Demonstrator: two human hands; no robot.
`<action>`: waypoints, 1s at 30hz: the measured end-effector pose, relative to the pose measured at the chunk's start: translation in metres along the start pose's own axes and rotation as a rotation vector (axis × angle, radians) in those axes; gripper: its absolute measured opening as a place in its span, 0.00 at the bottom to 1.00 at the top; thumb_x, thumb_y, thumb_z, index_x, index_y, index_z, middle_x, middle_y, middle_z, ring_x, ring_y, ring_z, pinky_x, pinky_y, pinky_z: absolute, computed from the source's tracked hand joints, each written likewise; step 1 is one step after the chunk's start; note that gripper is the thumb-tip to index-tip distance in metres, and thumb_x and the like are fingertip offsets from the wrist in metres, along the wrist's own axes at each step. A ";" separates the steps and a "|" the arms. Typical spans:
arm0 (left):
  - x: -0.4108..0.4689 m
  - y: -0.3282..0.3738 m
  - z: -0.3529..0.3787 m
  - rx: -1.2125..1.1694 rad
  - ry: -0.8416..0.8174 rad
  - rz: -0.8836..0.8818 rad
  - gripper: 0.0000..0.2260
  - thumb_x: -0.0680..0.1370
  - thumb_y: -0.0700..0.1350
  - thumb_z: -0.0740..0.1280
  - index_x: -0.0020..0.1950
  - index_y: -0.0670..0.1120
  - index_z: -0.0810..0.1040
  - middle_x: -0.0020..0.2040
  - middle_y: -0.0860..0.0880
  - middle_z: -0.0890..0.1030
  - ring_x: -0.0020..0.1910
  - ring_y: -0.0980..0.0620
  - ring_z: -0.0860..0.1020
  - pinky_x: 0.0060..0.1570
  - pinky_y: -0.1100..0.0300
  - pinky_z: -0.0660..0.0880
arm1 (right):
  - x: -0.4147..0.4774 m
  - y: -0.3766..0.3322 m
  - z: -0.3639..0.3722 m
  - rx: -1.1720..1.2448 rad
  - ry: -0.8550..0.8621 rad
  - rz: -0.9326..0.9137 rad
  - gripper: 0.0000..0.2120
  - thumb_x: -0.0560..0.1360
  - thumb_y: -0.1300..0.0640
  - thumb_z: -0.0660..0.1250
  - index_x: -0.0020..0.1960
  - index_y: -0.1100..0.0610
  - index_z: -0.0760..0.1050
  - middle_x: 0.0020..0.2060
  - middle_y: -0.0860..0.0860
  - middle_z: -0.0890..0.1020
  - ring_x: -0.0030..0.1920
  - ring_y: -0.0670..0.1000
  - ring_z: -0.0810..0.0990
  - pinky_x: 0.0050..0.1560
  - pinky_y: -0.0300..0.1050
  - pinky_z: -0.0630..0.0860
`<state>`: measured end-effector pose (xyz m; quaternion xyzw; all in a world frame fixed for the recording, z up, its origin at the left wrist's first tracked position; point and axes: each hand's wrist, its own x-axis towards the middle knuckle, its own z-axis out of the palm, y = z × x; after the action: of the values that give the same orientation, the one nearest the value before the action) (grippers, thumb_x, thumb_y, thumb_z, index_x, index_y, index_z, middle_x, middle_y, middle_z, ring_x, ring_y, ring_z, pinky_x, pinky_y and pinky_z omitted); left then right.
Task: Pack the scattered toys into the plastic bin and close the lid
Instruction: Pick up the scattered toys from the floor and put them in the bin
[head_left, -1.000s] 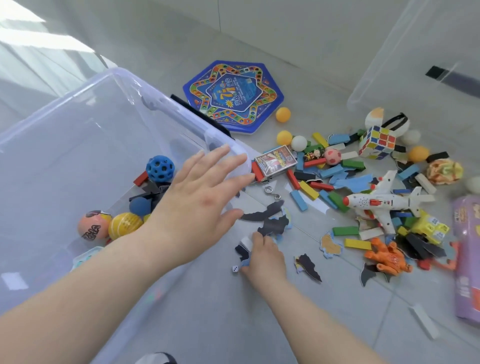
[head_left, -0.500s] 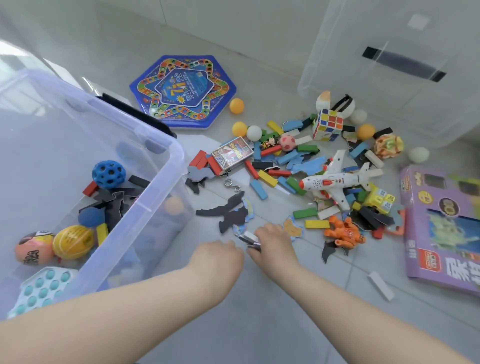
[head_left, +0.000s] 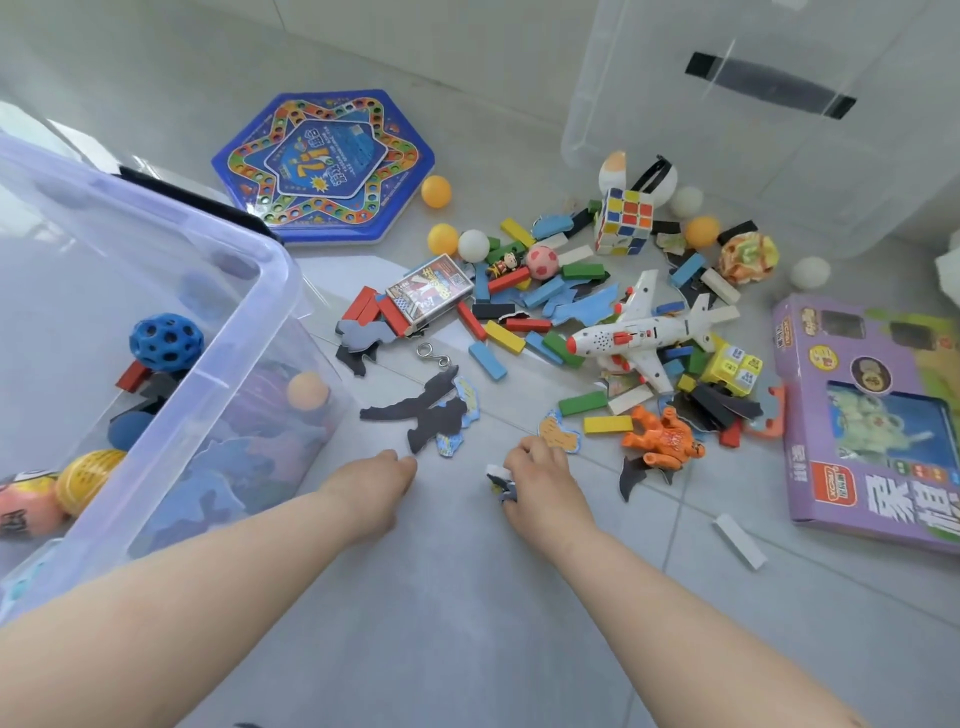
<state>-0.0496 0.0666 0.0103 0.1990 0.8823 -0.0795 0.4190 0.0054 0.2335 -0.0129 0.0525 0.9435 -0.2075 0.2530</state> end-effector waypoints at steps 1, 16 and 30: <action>0.000 0.000 0.000 -0.004 0.003 0.007 0.08 0.75 0.37 0.60 0.52 0.43 0.65 0.49 0.46 0.64 0.56 0.42 0.75 0.42 0.57 0.66 | 0.002 -0.001 0.001 -0.011 -0.017 -0.014 0.15 0.76 0.61 0.59 0.62 0.62 0.65 0.65 0.55 0.64 0.64 0.56 0.63 0.57 0.48 0.68; -0.121 -0.008 -0.097 -1.033 0.675 0.482 0.10 0.65 0.44 0.69 0.39 0.59 0.76 0.43 0.60 0.81 0.40 0.67 0.78 0.38 0.79 0.72 | 0.012 -0.003 -0.007 -0.007 -0.151 -0.005 0.09 0.76 0.55 0.61 0.49 0.55 0.61 0.61 0.58 0.72 0.60 0.56 0.72 0.45 0.42 0.62; -0.110 -0.198 0.007 -0.998 0.913 -0.543 0.06 0.72 0.36 0.70 0.47 0.42 0.79 0.35 0.50 0.74 0.37 0.48 0.72 0.29 0.81 0.67 | -0.009 -0.225 -0.150 1.209 0.081 -0.557 0.08 0.71 0.60 0.70 0.36 0.50 0.74 0.25 0.41 0.77 0.26 0.37 0.75 0.28 0.28 0.71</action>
<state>-0.0647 -0.1467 0.0857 -0.2286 0.9186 0.3221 0.0156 -0.1011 0.0917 0.1911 -0.0528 0.6483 -0.7553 0.0803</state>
